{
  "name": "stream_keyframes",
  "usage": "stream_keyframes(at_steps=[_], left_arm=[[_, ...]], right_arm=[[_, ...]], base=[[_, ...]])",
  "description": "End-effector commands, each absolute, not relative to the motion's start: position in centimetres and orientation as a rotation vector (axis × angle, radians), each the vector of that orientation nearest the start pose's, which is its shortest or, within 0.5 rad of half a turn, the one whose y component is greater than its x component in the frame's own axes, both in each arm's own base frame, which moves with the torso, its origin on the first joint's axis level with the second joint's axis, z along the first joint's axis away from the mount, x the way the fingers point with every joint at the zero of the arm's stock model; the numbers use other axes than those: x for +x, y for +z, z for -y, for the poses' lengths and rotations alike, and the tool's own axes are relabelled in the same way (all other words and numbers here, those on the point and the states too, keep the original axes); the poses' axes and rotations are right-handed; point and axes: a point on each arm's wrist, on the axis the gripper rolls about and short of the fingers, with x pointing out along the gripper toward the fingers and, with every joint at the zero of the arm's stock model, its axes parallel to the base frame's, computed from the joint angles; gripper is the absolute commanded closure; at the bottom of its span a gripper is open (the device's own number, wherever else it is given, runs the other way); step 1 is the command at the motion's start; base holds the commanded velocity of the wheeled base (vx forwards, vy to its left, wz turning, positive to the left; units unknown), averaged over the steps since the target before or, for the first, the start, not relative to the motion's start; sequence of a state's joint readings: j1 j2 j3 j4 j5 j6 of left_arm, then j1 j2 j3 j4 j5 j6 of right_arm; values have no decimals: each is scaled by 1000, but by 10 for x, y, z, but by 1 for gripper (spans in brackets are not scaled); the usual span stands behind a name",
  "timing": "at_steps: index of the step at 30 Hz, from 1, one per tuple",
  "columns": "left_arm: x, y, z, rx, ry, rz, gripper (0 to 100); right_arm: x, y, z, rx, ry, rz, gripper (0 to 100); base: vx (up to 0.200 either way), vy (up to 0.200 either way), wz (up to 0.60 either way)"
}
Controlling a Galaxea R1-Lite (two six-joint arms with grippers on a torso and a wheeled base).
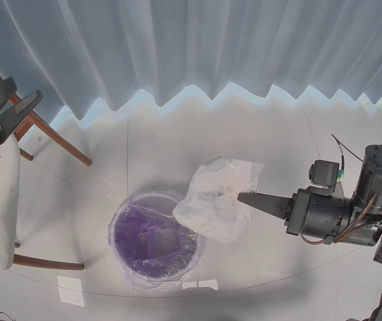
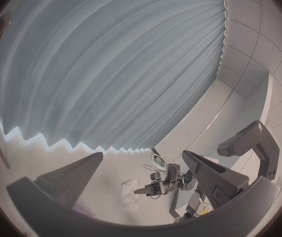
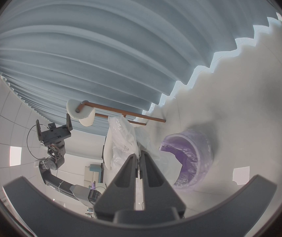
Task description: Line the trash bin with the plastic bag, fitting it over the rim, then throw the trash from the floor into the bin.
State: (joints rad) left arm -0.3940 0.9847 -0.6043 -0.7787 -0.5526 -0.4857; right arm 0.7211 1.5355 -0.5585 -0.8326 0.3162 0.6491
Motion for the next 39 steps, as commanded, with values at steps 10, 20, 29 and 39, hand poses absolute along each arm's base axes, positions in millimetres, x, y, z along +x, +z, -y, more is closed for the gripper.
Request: stream_keyframes(at_steps=[10, 20, 29, 39], left_arm=[[102, 291, 57, -405, -1026, 166, 0], [99, 287, 63, -411, -1077, 143, 0], [99, 287, 63, -410, -1077, 142, 0], [101, 282, 64, -365, -1069, 147, 0]], right_arm=[[209, 53, -201, 426, 861, -680, 100], [215, -27, -223, 390, 824, -684, 100], [227, -28, -224, 405, 799, -649, 100], [247, -22, -229, 434, 795, -569, 100]], base=[[0, 160, 0], [0, 0, 0], [0, 0, 0], [0, 0, 0]])
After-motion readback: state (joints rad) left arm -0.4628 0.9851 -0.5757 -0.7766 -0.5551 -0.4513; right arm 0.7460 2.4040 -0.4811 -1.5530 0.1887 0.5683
